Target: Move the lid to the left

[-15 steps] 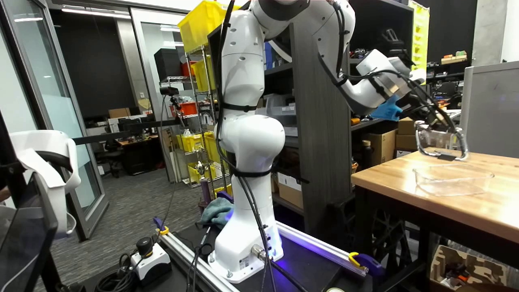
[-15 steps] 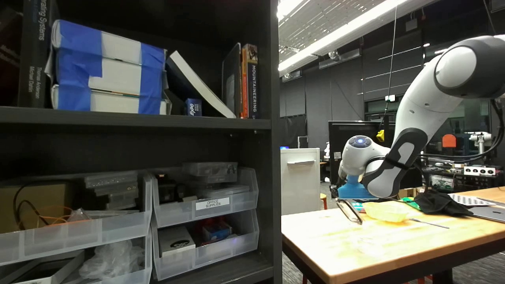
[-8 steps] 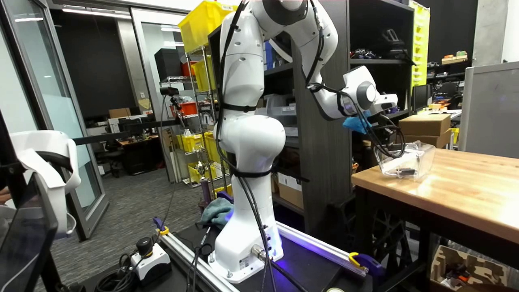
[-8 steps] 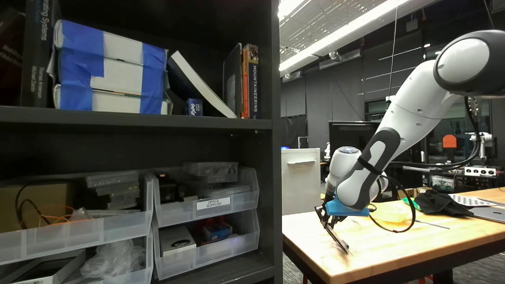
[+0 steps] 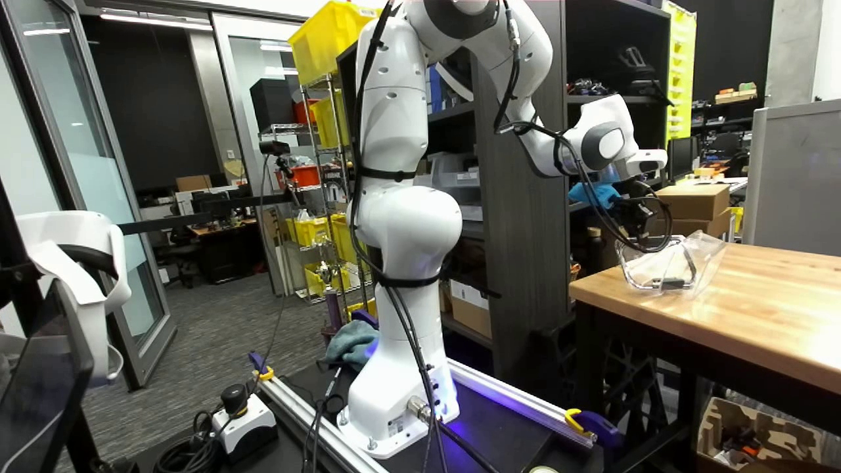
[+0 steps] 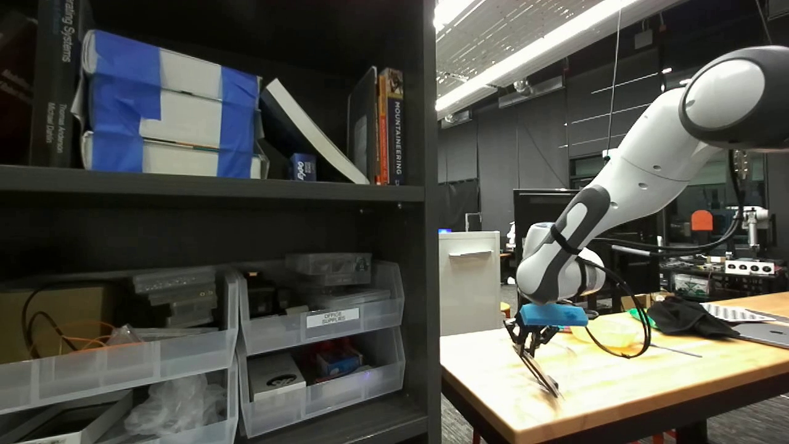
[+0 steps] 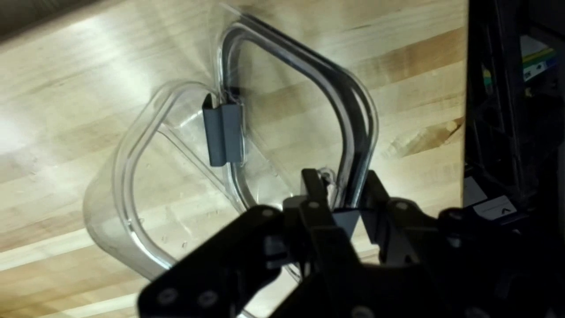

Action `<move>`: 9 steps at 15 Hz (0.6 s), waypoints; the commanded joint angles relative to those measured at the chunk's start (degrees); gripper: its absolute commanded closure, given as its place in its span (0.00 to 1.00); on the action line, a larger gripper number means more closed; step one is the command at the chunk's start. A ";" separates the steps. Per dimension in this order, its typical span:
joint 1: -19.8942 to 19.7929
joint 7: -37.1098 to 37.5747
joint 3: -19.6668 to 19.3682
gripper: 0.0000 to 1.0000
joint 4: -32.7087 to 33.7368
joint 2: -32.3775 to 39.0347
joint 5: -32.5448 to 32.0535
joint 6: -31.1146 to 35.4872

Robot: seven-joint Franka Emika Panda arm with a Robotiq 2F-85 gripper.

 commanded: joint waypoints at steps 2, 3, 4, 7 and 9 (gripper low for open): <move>-1.45 -14.49 0.39 0.94 1.71 -5.02 13.14 -13.15; -1.68 -17.40 0.22 0.94 2.66 -6.04 15.86 -16.80; -1.92 -20.79 -0.03 0.94 3.97 -7.27 18.54 -22.25; -2.50 -21.18 -1.24 0.94 7.42 -8.17 17.76 -31.44; -2.77 -19.42 -1.72 0.94 8.55 -9.00 17.47 -32.67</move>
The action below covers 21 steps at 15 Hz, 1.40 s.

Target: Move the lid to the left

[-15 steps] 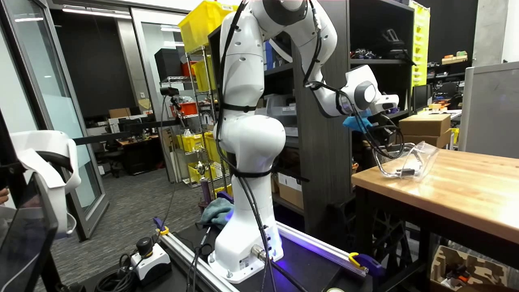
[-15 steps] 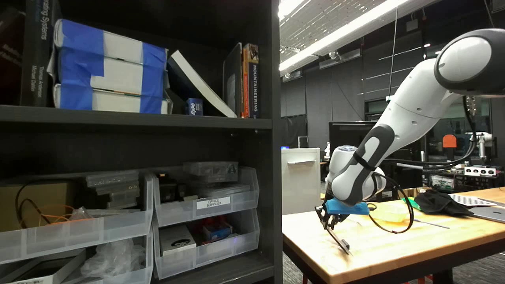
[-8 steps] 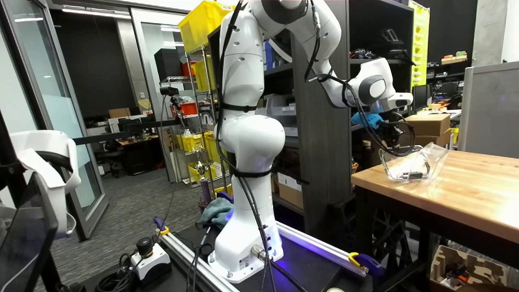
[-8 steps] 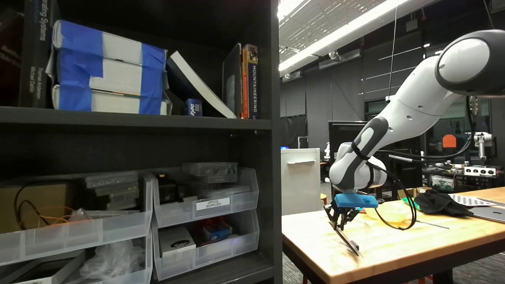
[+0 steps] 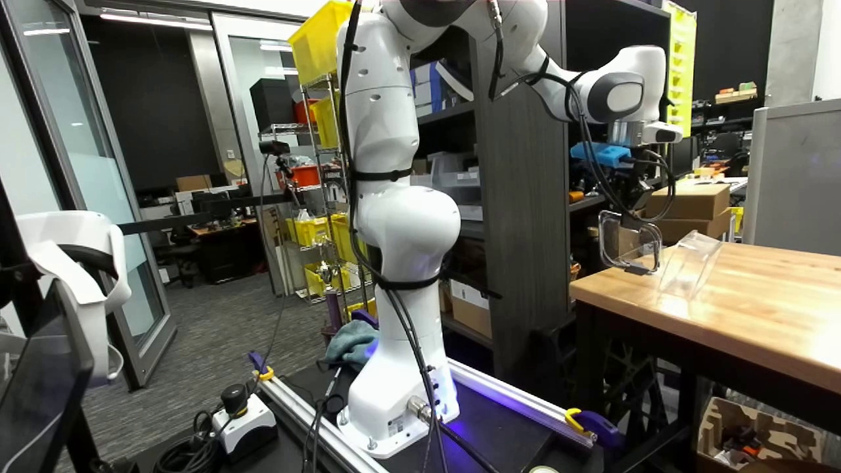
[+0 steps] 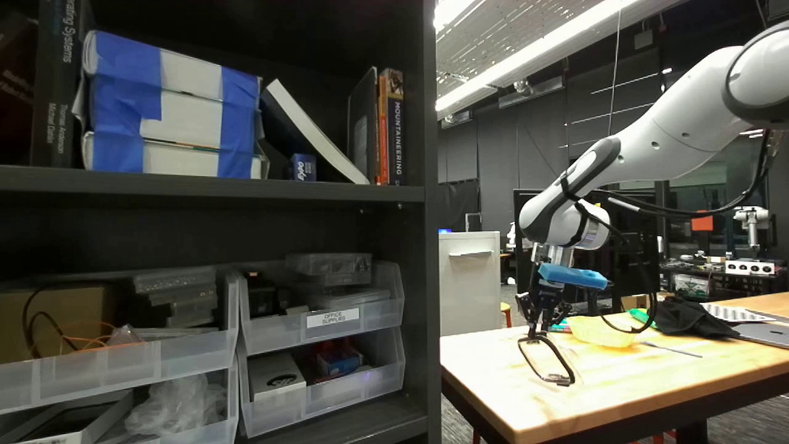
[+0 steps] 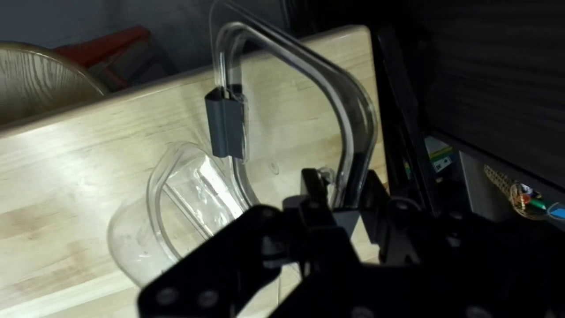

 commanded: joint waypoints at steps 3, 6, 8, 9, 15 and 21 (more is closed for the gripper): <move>-0.82 0.38 -1.23 0.94 2.76 -2.07 0.53 -4.09; -1.05 1.59 -1.42 0.94 2.02 -2.08 -0.30 -0.52; -1.23 3.84 -1.19 0.94 0.02 -2.31 -2.24 6.98; -1.34 4.99 -1.17 0.94 -0.39 -1.89 -3.33 10.02; -2.72 16.10 -2.06 0.94 -1.28 2.90 -7.49 27.84; -2.17 8.12 -1.14 0.94 -1.81 1.92 0.44 18.65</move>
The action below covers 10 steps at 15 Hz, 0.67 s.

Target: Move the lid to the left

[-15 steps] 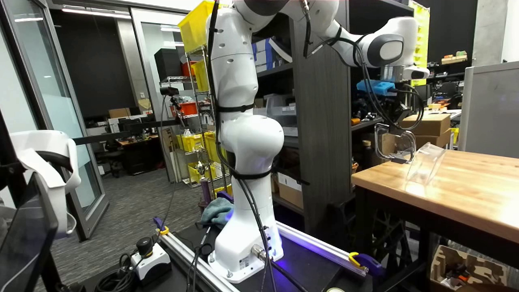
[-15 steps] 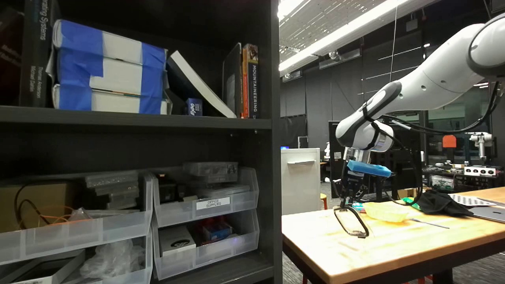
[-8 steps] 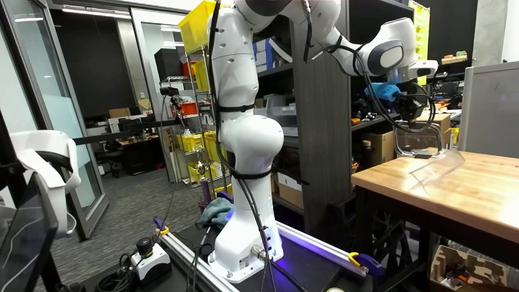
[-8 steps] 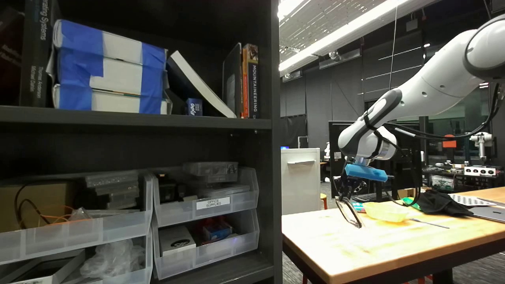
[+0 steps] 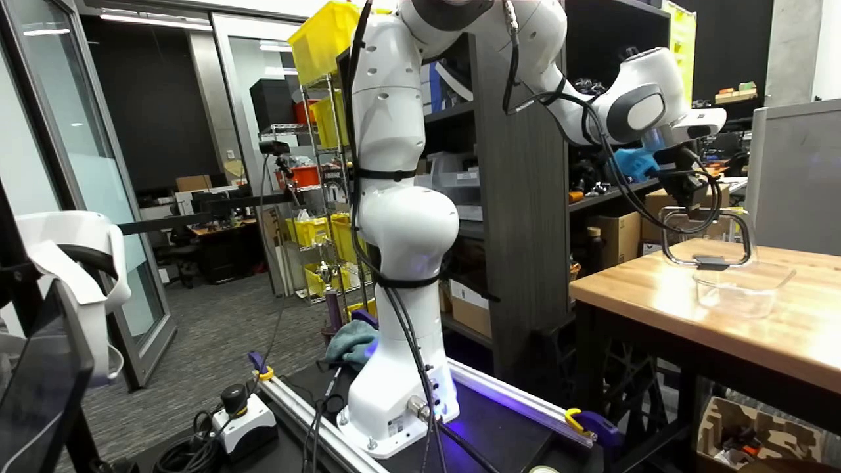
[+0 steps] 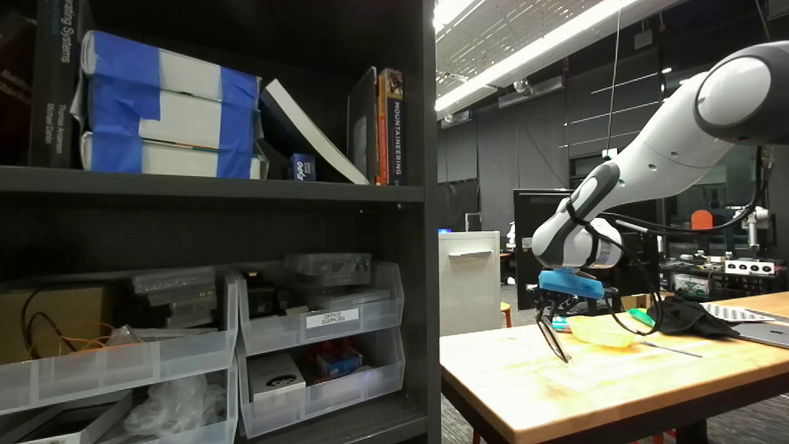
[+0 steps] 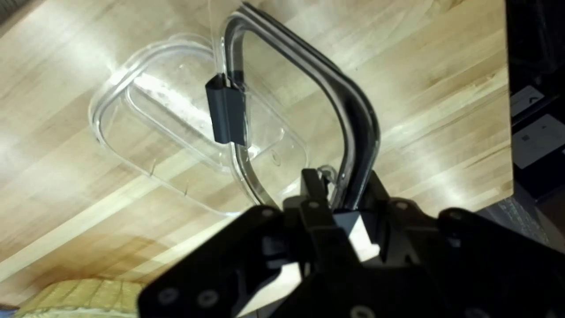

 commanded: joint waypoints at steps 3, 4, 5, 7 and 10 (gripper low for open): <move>0.68 -14.53 1.44 0.94 1.18 -3.58 13.90 -19.43; 0.70 -14.77 1.30 0.94 1.71 -3.65 13.93 -21.87; 0.69 -14.72 1.16 0.94 2.20 -3.66 13.82 -23.81; 0.54 -14.40 0.92 0.94 3.25 -3.43 13.31 -26.75; 0.49 -12.02 0.88 0.94 2.61 -3.13 11.42 -23.21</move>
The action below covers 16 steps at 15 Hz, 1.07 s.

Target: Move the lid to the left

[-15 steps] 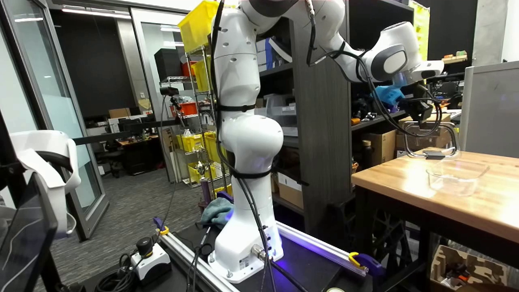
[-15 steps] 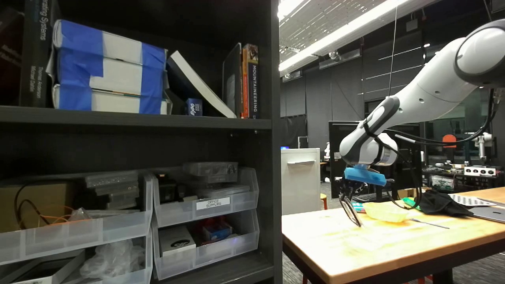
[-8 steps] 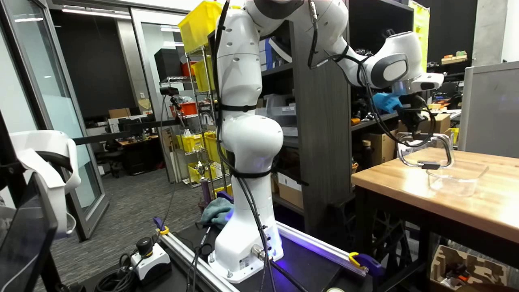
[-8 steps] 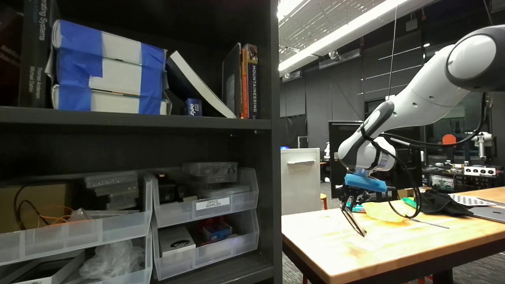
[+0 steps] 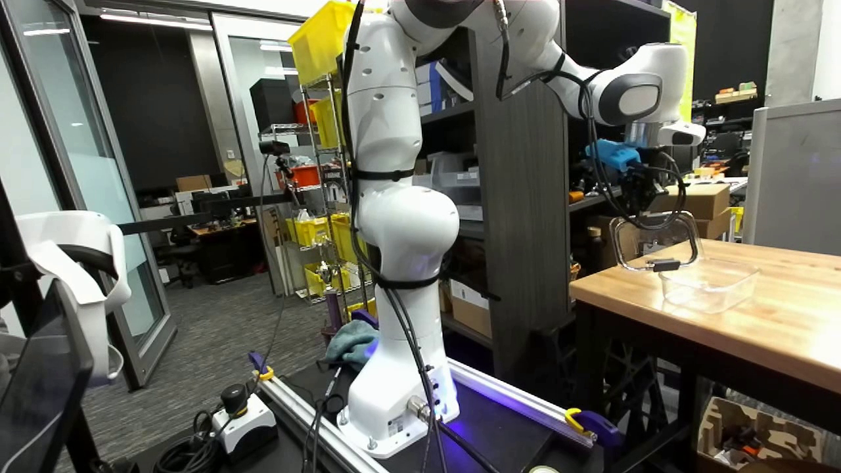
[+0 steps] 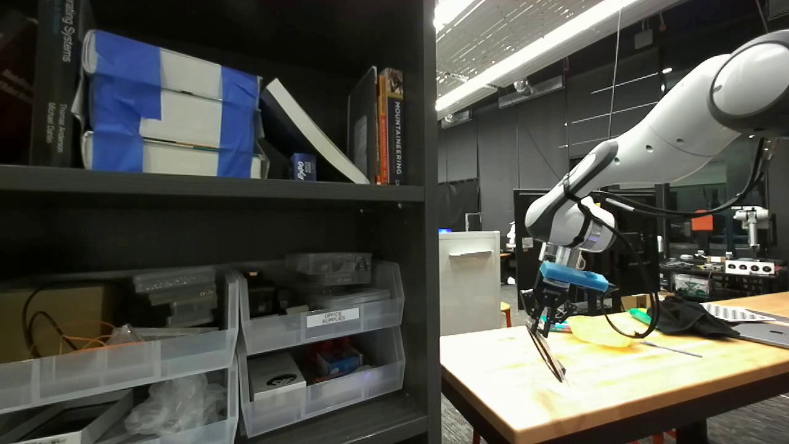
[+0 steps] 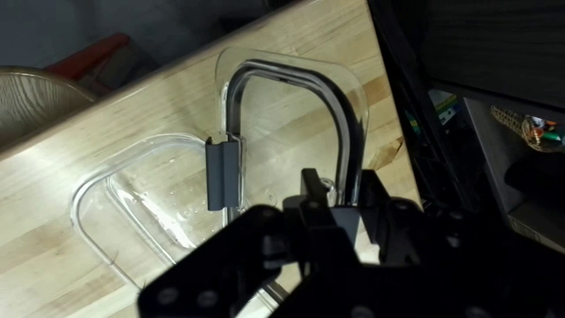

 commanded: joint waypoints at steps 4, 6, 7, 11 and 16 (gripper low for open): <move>-0.54 -5.09 -0.87 0.94 2.82 2.08 1.55 -8.77; -0.92 -6.74 -1.10 0.94 4.23 3.08 1.99 -15.19; -0.97 -6.72 -1.15 0.94 4.49 2.87 1.61 -16.15; -1.16 -6.64 -1.33 0.94 4.94 0.20 2.12 -14.71; -0.71 -6.77 -1.34 0.94 4.28 -3.62 3.22 -9.28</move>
